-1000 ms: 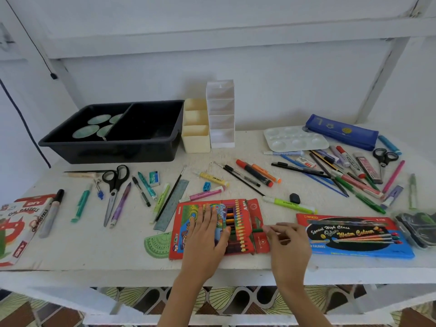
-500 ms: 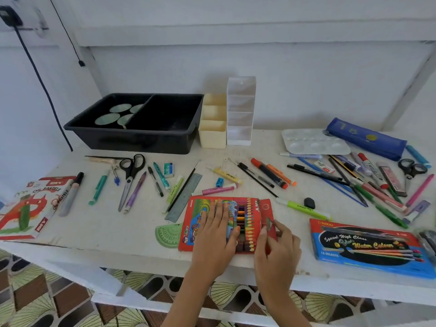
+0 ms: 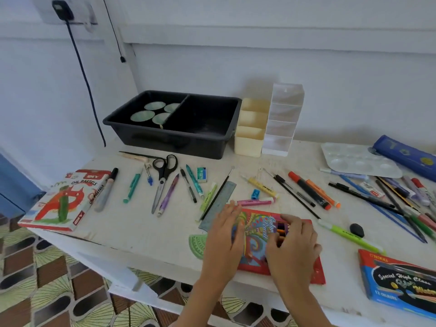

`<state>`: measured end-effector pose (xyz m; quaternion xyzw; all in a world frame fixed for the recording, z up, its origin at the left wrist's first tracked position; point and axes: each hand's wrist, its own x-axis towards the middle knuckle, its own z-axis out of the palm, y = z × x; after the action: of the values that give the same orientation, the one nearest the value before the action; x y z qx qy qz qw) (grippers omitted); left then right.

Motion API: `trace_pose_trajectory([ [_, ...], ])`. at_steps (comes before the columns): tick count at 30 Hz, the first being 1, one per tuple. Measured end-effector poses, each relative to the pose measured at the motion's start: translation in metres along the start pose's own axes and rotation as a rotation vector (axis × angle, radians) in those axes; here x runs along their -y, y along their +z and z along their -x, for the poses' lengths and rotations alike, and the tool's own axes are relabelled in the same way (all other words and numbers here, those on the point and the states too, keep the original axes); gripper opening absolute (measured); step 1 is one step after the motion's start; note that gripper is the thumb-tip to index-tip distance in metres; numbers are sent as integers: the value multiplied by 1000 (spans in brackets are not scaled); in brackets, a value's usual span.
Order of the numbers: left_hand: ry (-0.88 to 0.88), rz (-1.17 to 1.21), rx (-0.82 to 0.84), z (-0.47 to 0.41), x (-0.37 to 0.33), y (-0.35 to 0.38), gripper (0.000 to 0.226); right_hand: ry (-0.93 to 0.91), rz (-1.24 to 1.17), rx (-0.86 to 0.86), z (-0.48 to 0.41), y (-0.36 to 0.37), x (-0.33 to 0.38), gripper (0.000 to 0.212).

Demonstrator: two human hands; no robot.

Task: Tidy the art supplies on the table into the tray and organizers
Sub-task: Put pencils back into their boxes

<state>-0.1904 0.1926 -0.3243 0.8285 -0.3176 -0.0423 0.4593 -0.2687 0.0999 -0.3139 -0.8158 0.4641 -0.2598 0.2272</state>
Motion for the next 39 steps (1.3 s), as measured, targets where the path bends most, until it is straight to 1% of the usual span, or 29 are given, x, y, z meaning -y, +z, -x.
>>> trace_pose_trajectory([
  [2, -23, -57, -74, -14, 21, -23, 52, -83, -21, 61, -2, 16, 23, 32],
  [5, -52, -119, -171, -39, 59, -62, 38, -223, -114, 150, -9, 43, 63, 25],
  [6, -63, -150, -197, -47, 72, -76, 37, -270, -154, 179, -12, 52, 77, 24],
  [9, -104, -319, -262, -73, 114, -114, 41, -366, -246, 307, -23, 81, 120, 18],
  [11, -136, -407, -271, -89, 138, -138, 44, -413, -287, 362, -32, 102, 146, 19],
  [14, -181, -503, -235, -104, 169, -160, 49, -467, -312, 407, -48, 131, 181, 22],
  [16, -212, -510, -208, -109, 179, -164, 52, -462, -257, 463, -61, 149, 203, 24],
  [19, -231, -532, -162, -112, 187, -160, 57, -474, -49, 501, -86, 181, 225, 29],
  [23, -242, -538, -126, -114, 192, -158, 63, -666, 141, 501, -112, 219, 240, 35],
  [25, -241, -531, -124, -113, 192, -158, 72, -772, 267, 469, -117, 232, 245, 32],
  [27, -245, -520, -118, -113, 193, -157, 78, -820, 356, 441, -117, 241, 248, 31],
  [32, -253, -473, -111, -113, 192, -157, 76, -837, 451, 379, -114, 247, 253, 26],
  [39, -256, -450, -96, -115, 191, -157, 73, -756, 448, 378, -108, 243, 265, 22],
])
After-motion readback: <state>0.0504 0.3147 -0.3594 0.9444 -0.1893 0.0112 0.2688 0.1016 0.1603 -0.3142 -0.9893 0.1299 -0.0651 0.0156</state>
